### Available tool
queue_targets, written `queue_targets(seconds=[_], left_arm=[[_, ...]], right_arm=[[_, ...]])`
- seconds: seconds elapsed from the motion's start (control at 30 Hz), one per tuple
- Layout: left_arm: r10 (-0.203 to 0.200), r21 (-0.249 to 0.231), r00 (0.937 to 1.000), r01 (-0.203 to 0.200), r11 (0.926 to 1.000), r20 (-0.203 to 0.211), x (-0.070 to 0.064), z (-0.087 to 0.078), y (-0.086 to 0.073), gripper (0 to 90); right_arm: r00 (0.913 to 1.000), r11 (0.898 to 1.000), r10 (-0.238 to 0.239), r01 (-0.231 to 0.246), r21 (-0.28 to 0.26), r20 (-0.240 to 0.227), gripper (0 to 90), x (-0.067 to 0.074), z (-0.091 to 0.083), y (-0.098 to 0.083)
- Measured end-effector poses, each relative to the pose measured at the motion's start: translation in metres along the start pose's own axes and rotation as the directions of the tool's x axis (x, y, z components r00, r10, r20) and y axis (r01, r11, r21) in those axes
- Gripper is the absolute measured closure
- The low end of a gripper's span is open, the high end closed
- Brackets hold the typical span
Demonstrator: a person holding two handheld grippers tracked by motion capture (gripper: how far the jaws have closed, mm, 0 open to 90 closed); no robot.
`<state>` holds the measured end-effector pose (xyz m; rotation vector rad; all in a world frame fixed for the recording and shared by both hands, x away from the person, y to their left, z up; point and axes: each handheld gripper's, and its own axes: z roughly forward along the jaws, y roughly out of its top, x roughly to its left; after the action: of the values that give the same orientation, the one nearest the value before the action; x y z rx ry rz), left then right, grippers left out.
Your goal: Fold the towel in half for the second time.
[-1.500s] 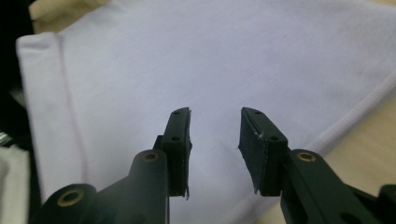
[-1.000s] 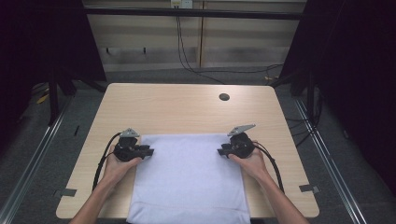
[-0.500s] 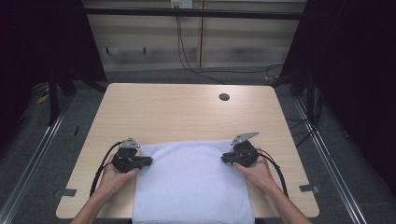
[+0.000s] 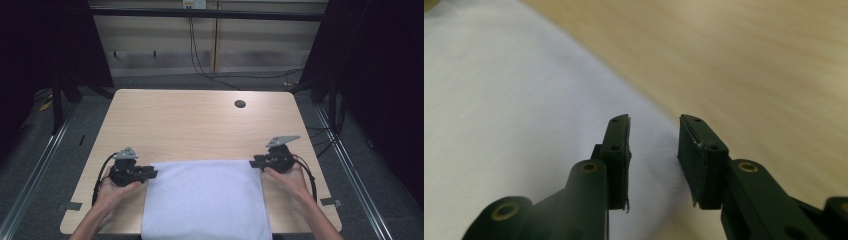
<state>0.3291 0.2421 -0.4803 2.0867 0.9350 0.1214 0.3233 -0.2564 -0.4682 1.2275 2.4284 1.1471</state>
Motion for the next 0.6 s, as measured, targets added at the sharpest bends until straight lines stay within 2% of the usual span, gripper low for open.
queue_targets(seconds=[0.03,0.1,0.17,0.2,0.23,0.3,0.37,0.4,0.47,0.5,0.53,0.6], left_arm=[[-0.012,-0.017,0.9997,0.012,0.9998,-0.023,0.007,-0.002,0.003,66.6],[-0.046,-0.043,0.9985,0.044,0.9981,-0.030,0.017,-0.003,0.006,63.5],[-0.071,-0.031,0.9966,0.069,0.9971,-0.042,0.025,-0.001,0.008,58.9],[-0.072,-0.029,0.9962,0.070,0.9971,-0.050,0.029,-0.001,0.008,57.5],[-0.075,-0.030,0.9965,0.074,0.9968,-0.036,0.030,0.000,0.008,56.3],[-0.075,-0.021,0.9964,0.074,0.9970,-0.039,0.031,0.002,0.007,54.2],[-0.068,-0.015,0.9975,0.068,0.9976,-0.021,0.030,0.005,0.007,53.5],[-0.058,-0.006,0.9979,0.058,0.9983,-0.028,0.027,0.006,0.006,52.8],[-0.041,0.002,0.9989,0.041,0.9992,-0.025,0.024,0.008,0.005,51.6],[-0.038,0.002,0.9988,0.038,0.9993,-0.031,0.022,0.009,0.005,50.9],[-0.038,0.003,0.9988,0.038,0.9993,-0.031,0.022,0.010,0.005,50.1],[-0.032,0.014,0.9989,0.033,0.9994,-0.035,0.023,0.015,0.006,48.7]], right_arm=[[0.9999,1.000,0.017,-0.017,-0.010,-0.001,64.2,-0.007,0.000,0.001],[0.9993,0.999,0.038,-0.037,-0.023,0.009,61.4,-0.020,0.005,0.003],[0.9986,0.999,0.051,-0.051,-0.016,-0.013,60.2,-0.027,0.015,0.005],[0.9984,0.999,0.047,-0.048,-0.008,-0.030,60.1,-0.028,0.019,0.006],[0.9977,0.999,0.033,-0.032,0.009,-0.059,59.7,-0.025,0.024,0.005],[0.9983,0.999,0.009,-0.007,0.032,-0.057,59.1,-0.020,0.026,0.003],[0.9971,0.999,0.001,0.002,0.035,-0.076,59.3,-0.018,0.023,0.002],[0.9972,1.000,0.000,0.001,0.020,-0.075,59.1,-0.016,0.020,0.002],[0.9948,1.000,0.009,-0.010,-0.013,-0.101,59.1,-0.015,0.015,0.001],[0.9961,1.000,0.005,-0.005,-0.009,-0.088,59.0,-0.014,0.014,0.001],[0.9966,1.000,-0.007,0.009,0.026,-0.082,58.3,-0.014,0.017,-0.001],[0.9972,0.998,0.004,0.000,0.059,-0.074,55.3,-0.015,0.022,-0.006]])
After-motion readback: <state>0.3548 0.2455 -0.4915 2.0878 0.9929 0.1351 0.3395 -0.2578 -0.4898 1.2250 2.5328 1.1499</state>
